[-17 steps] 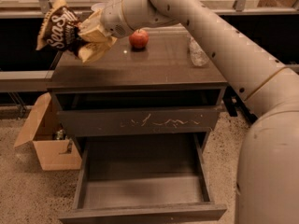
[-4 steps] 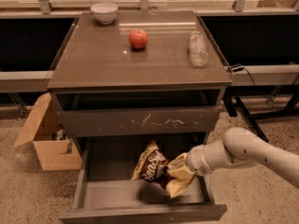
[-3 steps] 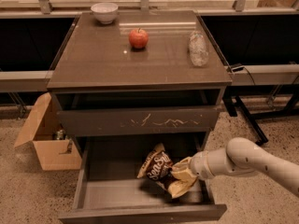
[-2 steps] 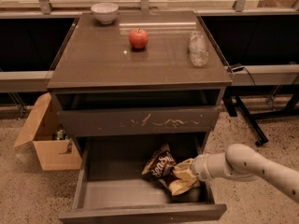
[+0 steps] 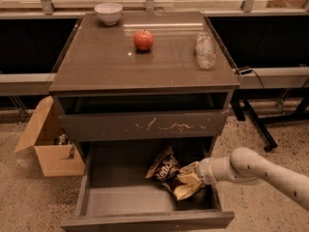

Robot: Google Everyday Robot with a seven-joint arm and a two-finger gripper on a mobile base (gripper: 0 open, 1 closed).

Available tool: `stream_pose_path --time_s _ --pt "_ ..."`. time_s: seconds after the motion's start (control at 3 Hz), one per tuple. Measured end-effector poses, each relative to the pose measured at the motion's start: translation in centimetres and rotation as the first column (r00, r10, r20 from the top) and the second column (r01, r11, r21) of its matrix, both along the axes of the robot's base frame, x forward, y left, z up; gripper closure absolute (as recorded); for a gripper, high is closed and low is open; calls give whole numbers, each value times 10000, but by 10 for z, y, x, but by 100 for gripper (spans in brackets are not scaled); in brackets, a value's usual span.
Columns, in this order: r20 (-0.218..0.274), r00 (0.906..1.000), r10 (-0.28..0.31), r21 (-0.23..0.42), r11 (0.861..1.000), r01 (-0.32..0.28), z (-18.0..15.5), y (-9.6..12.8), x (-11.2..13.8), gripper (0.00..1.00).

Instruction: Place brown chip bag into middle drawer

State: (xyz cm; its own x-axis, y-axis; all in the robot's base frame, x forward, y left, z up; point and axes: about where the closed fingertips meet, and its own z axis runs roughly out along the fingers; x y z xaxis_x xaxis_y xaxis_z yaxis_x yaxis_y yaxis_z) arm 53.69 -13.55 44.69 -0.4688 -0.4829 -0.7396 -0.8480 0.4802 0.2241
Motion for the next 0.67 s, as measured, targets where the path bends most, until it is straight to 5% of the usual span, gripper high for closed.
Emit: stream_pose_path --time_s 0.33,0.67 --pt "205 9998 9 6 10000 -9 6 -3 7 6" --pt "676 9977 110 119 9999 -118 32 -11 5 0"
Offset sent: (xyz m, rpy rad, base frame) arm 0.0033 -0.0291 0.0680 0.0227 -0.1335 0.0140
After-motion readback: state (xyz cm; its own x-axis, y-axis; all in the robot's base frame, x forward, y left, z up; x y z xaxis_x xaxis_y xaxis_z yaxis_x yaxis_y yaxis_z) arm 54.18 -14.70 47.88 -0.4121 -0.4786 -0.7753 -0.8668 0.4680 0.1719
